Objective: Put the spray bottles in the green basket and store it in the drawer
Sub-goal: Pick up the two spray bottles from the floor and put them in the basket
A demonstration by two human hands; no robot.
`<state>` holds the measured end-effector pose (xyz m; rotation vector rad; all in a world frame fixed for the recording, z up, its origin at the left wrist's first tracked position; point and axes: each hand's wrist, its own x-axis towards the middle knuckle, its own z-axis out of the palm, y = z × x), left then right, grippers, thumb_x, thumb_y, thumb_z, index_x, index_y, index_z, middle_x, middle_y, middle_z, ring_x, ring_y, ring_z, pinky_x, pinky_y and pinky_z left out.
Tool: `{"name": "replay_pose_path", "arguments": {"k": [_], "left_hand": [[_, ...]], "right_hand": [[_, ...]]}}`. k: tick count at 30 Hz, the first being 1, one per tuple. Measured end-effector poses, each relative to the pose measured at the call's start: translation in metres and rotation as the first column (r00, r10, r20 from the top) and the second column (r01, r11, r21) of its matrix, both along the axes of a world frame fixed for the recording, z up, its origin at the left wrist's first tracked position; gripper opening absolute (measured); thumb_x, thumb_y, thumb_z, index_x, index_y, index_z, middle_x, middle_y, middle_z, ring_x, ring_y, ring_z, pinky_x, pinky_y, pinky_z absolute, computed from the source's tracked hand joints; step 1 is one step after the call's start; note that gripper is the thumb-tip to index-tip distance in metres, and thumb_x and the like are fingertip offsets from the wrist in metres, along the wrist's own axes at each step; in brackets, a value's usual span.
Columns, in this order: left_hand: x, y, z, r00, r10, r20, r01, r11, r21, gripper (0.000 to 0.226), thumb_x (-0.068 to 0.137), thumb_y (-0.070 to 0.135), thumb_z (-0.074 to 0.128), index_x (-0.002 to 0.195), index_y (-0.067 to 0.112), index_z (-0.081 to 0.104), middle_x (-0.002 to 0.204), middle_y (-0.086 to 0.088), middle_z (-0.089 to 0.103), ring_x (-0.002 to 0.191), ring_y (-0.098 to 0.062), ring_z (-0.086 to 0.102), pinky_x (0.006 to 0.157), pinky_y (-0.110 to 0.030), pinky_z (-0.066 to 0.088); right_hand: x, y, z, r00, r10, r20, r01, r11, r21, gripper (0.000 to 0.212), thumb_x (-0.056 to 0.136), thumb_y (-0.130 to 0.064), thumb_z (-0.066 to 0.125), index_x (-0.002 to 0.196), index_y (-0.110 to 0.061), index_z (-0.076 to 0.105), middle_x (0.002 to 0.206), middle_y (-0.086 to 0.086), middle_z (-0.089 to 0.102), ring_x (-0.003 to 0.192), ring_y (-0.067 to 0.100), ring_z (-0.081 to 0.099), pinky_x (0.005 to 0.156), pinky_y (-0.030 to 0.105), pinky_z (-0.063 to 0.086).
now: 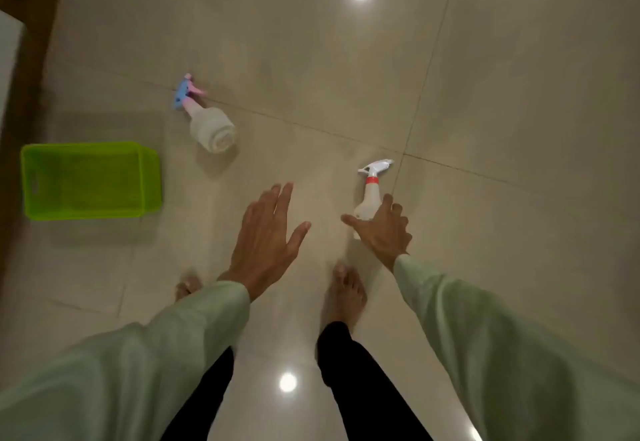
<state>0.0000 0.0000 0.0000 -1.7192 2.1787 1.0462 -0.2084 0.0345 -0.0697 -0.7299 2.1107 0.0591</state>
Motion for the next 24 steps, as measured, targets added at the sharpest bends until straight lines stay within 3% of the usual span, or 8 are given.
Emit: {"name": "replay_pose_path", "arguments": {"k": [4,9,14,19,22,24], "left_hand": [[0.022,0.000,-0.056,1.000,0.002,0.016,-0.002,1.000,0.017,0.072,0.098,0.054,0.036,0.156,0.024,0.007,0.164,-0.008,0.017,0.152,-0.023,0.015,0.124,-0.043,0.015],[0.057,-0.007,-0.078,0.999,0.031,-0.006,-0.031,1.000,0.002,0.072,0.098,0.054,0.037,0.156,0.022,0.008,0.164,-0.008,0.017,0.152,-0.024,0.016,0.123,-0.046,0.019],[0.101,-0.015,-0.046,0.987,0.157,-0.033,-0.158,0.987,-0.006,0.072,0.098,0.053,0.039,0.156,0.022,0.011,0.164,-0.006,0.019,0.152,-0.022,0.018,0.122,-0.046,0.021],[0.165,-0.022,0.005,0.951,0.307,-0.046,-0.309,0.951,-0.032,0.071,0.097,0.049,0.043,0.156,0.023,0.012,0.164,-0.005,0.019,0.152,-0.019,0.017,0.122,-0.042,0.020],[0.210,-0.029,0.029,0.922,0.382,-0.067,-0.386,0.920,-0.069,0.071,0.097,0.047,0.046,0.156,0.022,0.014,0.163,-0.005,0.022,0.151,-0.020,0.019,0.121,-0.041,0.021],[0.245,-0.033,0.042,0.901,0.429,-0.071,-0.434,0.896,-0.091,0.071,0.097,0.047,0.047,0.156,0.020,0.017,0.162,-0.006,0.024,0.150,-0.022,0.021,0.121,-0.042,0.022]], "right_hand": [[0.009,-0.012,-0.059,0.995,-0.089,-0.043,0.092,0.993,0.071,0.102,0.070,-0.066,0.076,0.146,-0.016,0.031,0.141,0.011,0.044,0.128,0.040,0.047,0.099,0.052,0.042],[0.018,-0.020,-0.082,0.970,-0.242,0.027,0.240,0.969,0.053,0.073,0.066,-0.045,0.080,0.125,-0.015,0.050,0.121,0.009,0.060,0.106,0.033,0.062,0.092,0.047,0.054],[0.065,-0.034,-0.040,0.940,-0.263,0.216,0.280,0.959,-0.048,0.049,0.067,-0.029,0.084,0.104,-0.018,0.054,0.095,-0.003,0.064,0.090,0.026,0.066,0.073,0.036,0.054],[0.147,-0.063,0.023,0.903,-0.180,0.390,0.268,0.946,-0.183,0.026,0.077,-0.022,0.079,0.097,-0.019,0.063,0.095,-0.003,0.070,0.089,0.023,0.068,0.066,0.030,0.049],[0.205,-0.086,0.058,0.873,-0.059,0.484,0.219,0.934,-0.283,0.023,0.083,-0.022,0.076,0.104,-0.023,0.067,0.102,-0.003,0.074,0.100,0.023,0.070,0.083,0.034,0.054],[0.246,-0.103,0.074,0.892,0.071,0.446,0.107,0.926,-0.362,0.026,0.085,-0.029,0.076,0.110,-0.028,0.067,0.110,-0.006,0.073,0.112,0.021,0.065,0.105,0.044,0.043]]}}
